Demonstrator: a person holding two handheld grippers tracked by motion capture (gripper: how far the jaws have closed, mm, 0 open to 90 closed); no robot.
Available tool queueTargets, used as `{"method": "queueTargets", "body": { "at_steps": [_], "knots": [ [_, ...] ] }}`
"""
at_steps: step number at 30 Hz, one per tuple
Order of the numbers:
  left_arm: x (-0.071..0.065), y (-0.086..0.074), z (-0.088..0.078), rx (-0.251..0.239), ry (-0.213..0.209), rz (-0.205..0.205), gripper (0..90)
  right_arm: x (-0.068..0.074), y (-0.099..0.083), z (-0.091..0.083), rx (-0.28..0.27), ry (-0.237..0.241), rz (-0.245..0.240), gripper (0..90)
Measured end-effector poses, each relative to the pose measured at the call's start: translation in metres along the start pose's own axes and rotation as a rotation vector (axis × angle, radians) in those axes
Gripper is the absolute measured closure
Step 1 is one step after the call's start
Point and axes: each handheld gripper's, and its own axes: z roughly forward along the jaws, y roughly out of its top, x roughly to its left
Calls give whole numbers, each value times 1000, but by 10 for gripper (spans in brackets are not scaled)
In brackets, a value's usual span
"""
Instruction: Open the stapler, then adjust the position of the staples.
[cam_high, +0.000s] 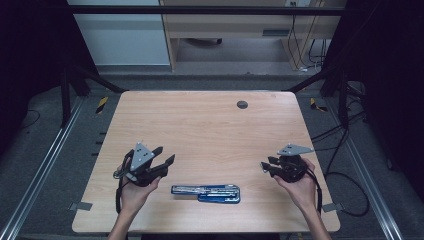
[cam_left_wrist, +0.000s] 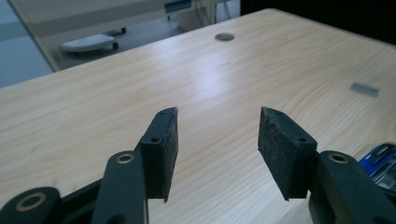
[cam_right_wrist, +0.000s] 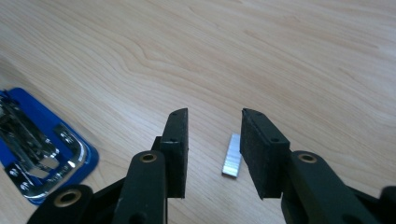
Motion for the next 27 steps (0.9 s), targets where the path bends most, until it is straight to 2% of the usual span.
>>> {"method": "queueTargets", "body": {
  "at_steps": [4, 6, 7, 8, 11, 18, 21, 27],
  "knots": [
    [8, -16, -5, 10, 16, -23, 478, -3, -2, 4, 31, -25, -1, 627],
    [12, -21, -7, 31, 25, -26, 475, -5, -2, 6, 48, -42, -6, 623],
    [14, -25, -8, 37, 35, -23, 474, -6, -2, 7, 57, -40, -7, 622],
    [15, -27, -9, 42, 37, -23, 472, -5, -1, 7, 71, -43, 16, 617],
    [18, -36, -13, 59, 53, -18, 471, -5, 0, 10, 76, -33, 35, 634],
    [26, -52, -21, 92, 69, -24, 469, -3, 4, 16, 114, -46, 16, 641],
    [29, -58, -23, 101, 72, -31, 468, -3, 5, 18, 132, -43, 43, 641],
    [33, -65, -23, 125, 72, -46, 467, -7, 6, 28, 168, -46, 60, 655]
  ]
}}
